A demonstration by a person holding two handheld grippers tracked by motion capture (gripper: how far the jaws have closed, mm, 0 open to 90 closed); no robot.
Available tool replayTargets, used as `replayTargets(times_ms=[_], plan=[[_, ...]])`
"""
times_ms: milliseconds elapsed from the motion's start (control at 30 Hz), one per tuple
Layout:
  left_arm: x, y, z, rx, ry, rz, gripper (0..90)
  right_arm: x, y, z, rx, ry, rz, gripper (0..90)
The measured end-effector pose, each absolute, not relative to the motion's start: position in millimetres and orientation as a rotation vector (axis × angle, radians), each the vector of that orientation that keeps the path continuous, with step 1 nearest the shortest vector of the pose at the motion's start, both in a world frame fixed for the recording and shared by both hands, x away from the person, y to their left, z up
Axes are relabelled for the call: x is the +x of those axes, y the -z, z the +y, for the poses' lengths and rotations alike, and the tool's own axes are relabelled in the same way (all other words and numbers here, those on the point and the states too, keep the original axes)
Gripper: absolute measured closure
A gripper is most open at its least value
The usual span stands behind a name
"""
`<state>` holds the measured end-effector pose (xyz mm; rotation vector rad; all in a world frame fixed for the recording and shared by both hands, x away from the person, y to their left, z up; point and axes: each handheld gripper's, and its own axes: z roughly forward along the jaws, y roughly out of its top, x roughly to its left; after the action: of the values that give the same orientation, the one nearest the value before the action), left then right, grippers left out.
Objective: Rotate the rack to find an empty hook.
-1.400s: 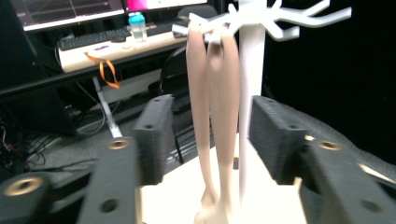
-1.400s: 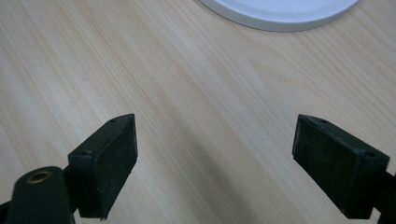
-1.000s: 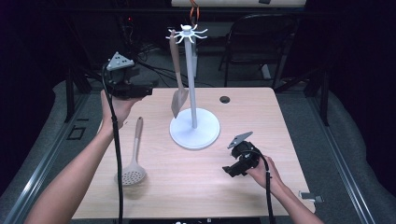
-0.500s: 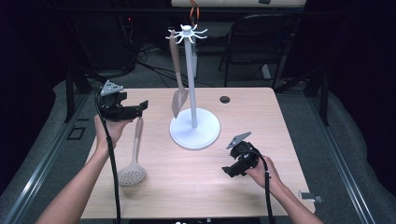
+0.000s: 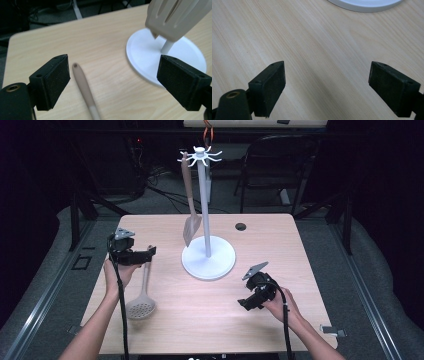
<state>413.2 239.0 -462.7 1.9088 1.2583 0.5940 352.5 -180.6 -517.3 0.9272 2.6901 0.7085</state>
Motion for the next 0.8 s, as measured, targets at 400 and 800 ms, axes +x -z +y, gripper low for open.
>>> replayTargets(times_ms=[400,800], plan=[[415,483,253,1.985,-0.533,1.362,10.6,352,518,-175,0.892,-0.703,2.696,13.4],[420,516,256,2.04,-0.444,1.46,15.6,351,518,-174,0.875,-0.687,2.702,13.4]])
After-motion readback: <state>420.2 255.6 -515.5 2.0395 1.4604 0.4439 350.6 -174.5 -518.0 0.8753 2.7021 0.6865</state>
